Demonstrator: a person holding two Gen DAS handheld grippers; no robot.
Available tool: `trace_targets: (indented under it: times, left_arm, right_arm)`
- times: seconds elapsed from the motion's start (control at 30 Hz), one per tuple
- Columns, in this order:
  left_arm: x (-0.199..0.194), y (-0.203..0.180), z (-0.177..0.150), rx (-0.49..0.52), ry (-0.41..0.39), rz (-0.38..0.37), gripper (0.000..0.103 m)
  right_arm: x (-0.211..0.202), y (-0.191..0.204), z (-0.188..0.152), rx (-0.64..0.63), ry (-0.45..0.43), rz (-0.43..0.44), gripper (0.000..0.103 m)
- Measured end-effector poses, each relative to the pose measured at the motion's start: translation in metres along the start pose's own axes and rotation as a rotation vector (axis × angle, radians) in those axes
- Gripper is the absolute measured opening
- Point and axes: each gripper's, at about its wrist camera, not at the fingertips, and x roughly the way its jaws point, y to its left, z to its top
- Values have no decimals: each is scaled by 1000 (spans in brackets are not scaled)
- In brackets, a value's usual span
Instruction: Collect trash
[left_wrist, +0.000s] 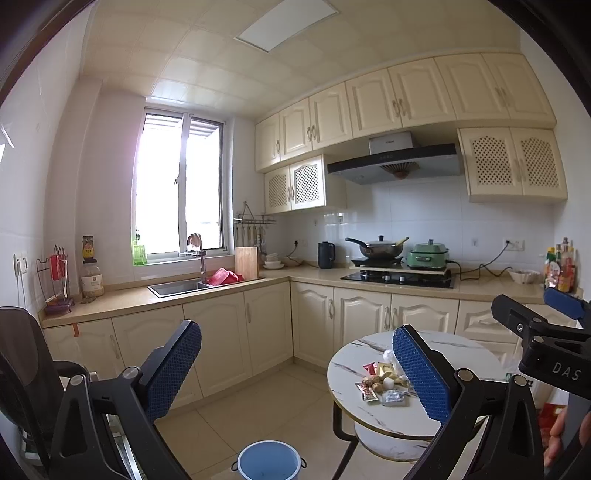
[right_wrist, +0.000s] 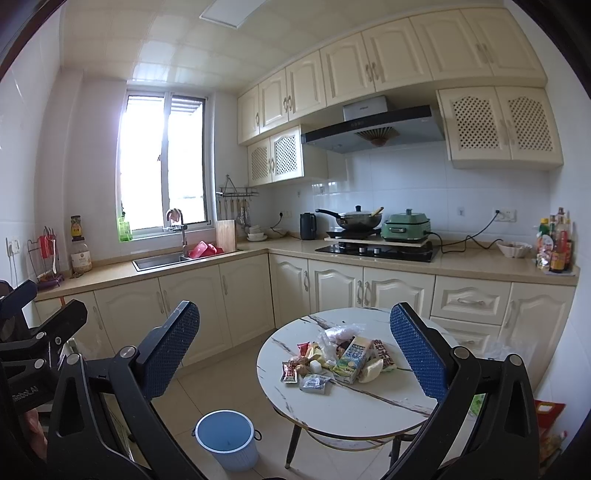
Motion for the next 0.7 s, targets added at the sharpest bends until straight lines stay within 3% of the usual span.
trace_targets:
  times: [0.7]
  left_arm:
    - [2,0,-1,4,7,-1,102]
  right_arm:
    - [1,-2,1,2,9,-4,103]
